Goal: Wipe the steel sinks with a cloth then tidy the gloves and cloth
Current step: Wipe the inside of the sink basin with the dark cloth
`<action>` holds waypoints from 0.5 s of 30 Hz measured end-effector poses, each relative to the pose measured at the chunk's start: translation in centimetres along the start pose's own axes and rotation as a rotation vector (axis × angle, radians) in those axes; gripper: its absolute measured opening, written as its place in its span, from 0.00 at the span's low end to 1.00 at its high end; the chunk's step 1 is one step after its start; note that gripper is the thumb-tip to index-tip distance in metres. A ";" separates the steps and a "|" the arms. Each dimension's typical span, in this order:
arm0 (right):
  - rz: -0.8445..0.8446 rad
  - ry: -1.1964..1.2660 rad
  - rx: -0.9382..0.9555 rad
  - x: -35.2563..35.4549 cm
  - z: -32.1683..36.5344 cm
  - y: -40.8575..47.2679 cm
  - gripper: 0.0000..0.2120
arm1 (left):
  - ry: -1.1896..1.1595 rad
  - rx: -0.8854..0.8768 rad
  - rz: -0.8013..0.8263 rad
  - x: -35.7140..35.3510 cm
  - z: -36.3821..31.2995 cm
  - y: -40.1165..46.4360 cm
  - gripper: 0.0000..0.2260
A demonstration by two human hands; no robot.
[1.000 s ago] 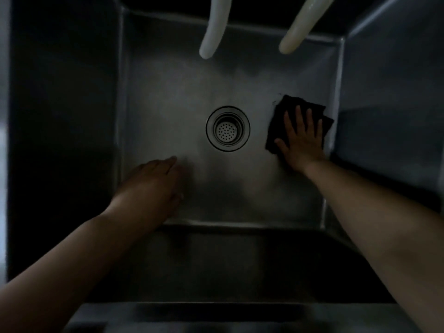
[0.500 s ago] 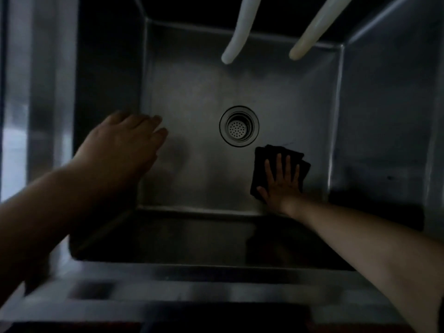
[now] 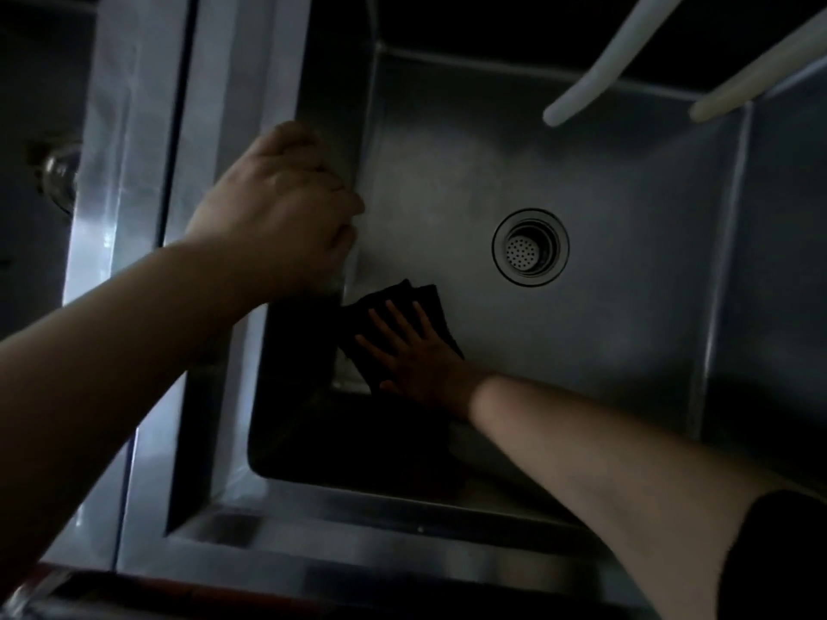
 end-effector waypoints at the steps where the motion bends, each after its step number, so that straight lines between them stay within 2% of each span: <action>1: 0.015 -0.028 0.038 0.1 0.6 0.7 0.35 | 0.000 -0.001 -0.004 0.0 0.0 0.1 0.15; 5: 0.010 -0.101 0.110 0.3 1.2 1.2 0.32 | 0.027 -0.005 -0.010 0.2 0.0 0.1 0.16; 9: 0.005 -0.089 0.169 -0.6 -0.8 -2.3 0.30 | 0.047 -0.011 -0.030 0.4 -0.2 0.1 0.14; 12: 0.012 -0.051 0.077 -1.3 -3.8 -6.4 0.30 | 0.057 -0.030 -0.029 0.5 -0.2 0.1 0.15; 15: 0.074 0.007 -0.102 -3.1 -7.3 -10.6 0.32 | 0.067 -0.049 -0.024 0.5 -0.5 0.1 0.17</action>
Point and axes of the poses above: each hand's wrist, its own y-axis towards the middle knuckle, its own x-axis out of the back of the hand, z = x × y, the point moved 3 cm from there along y, towards the middle knuckle, and after that the axes turned 14 degrees about y, right-handed, at the moved point
